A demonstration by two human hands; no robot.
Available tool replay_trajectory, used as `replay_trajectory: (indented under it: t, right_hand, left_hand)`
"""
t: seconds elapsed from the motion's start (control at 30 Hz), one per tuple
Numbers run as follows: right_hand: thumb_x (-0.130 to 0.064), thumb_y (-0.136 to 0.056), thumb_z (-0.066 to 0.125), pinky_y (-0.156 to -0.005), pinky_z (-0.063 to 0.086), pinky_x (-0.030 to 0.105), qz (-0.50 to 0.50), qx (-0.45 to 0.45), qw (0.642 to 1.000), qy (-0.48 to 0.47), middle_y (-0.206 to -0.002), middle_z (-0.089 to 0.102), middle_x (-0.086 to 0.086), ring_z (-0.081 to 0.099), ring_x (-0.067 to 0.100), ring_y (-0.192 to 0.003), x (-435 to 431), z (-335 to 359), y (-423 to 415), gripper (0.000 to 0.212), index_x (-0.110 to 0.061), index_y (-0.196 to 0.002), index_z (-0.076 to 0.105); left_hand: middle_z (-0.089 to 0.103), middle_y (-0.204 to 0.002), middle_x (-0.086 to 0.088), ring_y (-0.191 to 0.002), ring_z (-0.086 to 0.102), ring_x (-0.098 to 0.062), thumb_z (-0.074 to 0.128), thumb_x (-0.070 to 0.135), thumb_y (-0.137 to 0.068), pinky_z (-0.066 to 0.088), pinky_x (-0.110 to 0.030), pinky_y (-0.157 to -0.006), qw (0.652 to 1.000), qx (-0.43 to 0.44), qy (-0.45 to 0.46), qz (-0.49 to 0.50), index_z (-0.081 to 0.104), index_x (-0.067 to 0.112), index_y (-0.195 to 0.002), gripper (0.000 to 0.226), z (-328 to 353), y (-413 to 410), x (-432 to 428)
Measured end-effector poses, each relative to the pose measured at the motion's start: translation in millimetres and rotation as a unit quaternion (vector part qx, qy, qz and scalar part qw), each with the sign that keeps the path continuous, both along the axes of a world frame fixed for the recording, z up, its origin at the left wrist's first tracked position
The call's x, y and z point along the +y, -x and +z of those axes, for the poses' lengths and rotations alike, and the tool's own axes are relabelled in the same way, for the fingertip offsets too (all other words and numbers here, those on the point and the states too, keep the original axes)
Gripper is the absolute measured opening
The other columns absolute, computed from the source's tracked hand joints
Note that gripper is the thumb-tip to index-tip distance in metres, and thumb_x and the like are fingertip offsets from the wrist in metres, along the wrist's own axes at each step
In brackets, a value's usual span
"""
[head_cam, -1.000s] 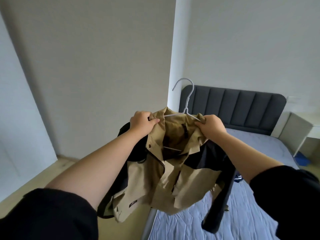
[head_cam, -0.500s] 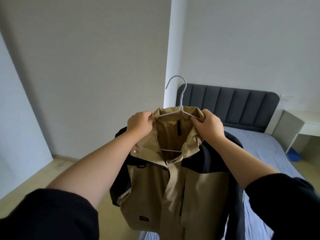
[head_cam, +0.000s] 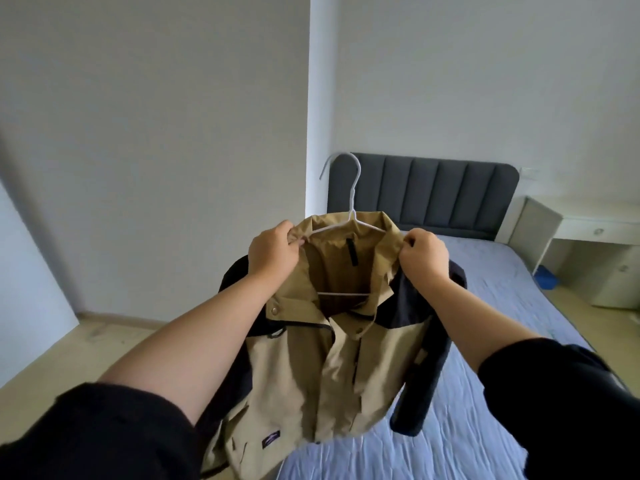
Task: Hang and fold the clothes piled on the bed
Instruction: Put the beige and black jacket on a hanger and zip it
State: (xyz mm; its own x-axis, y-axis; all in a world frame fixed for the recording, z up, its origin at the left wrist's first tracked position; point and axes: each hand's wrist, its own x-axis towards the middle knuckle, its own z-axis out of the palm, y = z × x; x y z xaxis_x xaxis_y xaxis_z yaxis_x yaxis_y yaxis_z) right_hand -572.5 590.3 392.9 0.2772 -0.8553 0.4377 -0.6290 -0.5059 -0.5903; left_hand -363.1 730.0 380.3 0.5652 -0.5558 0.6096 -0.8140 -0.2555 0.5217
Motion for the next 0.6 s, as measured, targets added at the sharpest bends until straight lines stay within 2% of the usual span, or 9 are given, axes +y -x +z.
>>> replay_trajectory:
  t: [0.1, 0.2, 0.37, 0.47, 0.6]
  right_hand:
    - [-0.004, -0.082, 0.046, -0.060, 0.036, 0.031, -0.023, -0.034, 0.998, 0.040, -0.072, 0.058, 0.005, 0.050, 0.023, -0.069, 13.5, 0.0, 7.8, 0.013, -0.006, -0.080, 0.059]
    - [-0.006, -0.082, 0.050, -0.065, 0.041, 0.031, -0.036, -0.049, 0.995, 0.075, -0.074, 0.058, 0.001, 0.051, 0.020, -0.071, 24.4, 5.6, 22.7, 0.012, -0.010, -0.085, 0.061]
    - [-0.007, -0.080, 0.051, -0.062, 0.034, 0.029, -0.063, -0.024, 0.990, 0.121, -0.072, 0.055, 0.000, 0.047, 0.020, -0.068, 37.5, 10.3, 43.2, 0.011, -0.012, -0.082, 0.061]
    - [-0.007, -0.080, 0.052, -0.060, 0.031, 0.029, -0.078, -0.015, 0.989, 0.123, -0.068, 0.051, -0.001, 0.044, 0.021, -0.065, 37.4, 1.6, 52.0, 0.009, -0.011, -0.080, 0.060]
    - [-0.009, -0.081, 0.051, -0.061, 0.031, 0.030, -0.084, 0.026, 0.991, 0.105, -0.070, 0.050, 0.001, 0.043, 0.022, -0.067, 21.7, -27.6, 55.6, 0.009, -0.009, -0.081, 0.060]
  left_hand:
    - [0.057, -0.065, -0.002, -0.059, 0.046, -0.025, 0.064, 0.023, -0.087, 0.025, -0.026, -0.050, 1.000, -0.001, -0.002, 0.017, 0.055, 0.013, -0.075, 0.018, -2.4, 12.0, 5.6]
    - [0.049, -0.058, 0.002, -0.058, 0.044, -0.028, 0.062, 0.019, -0.084, 0.022, -0.027, -0.047, 1.000, 0.010, 0.008, 0.014, 0.051, 0.013, -0.069, 0.020, -5.0, 23.1, 11.2]
    - [0.040, -0.051, 0.009, -0.050, 0.038, -0.019, 0.058, 0.015, -0.084, 0.019, -0.023, -0.045, 1.000, 0.019, 0.016, -0.014, 0.043, 0.018, -0.060, 0.029, -1.7, 40.1, 17.6]
    - [0.042, -0.052, 0.006, -0.055, 0.042, -0.026, 0.057, 0.016, -0.084, 0.022, -0.023, -0.046, 0.999, 0.025, 0.009, -0.028, 0.045, 0.015, -0.060, 0.027, -7.2, 43.5, 14.5]
    - [0.042, -0.052, 0.005, -0.056, 0.043, -0.027, 0.058, 0.017, -0.084, 0.022, -0.024, -0.045, 0.999, 0.042, -0.024, -0.025, 0.044, 0.015, -0.055, 0.032, -33.4, 45.6, -2.2]
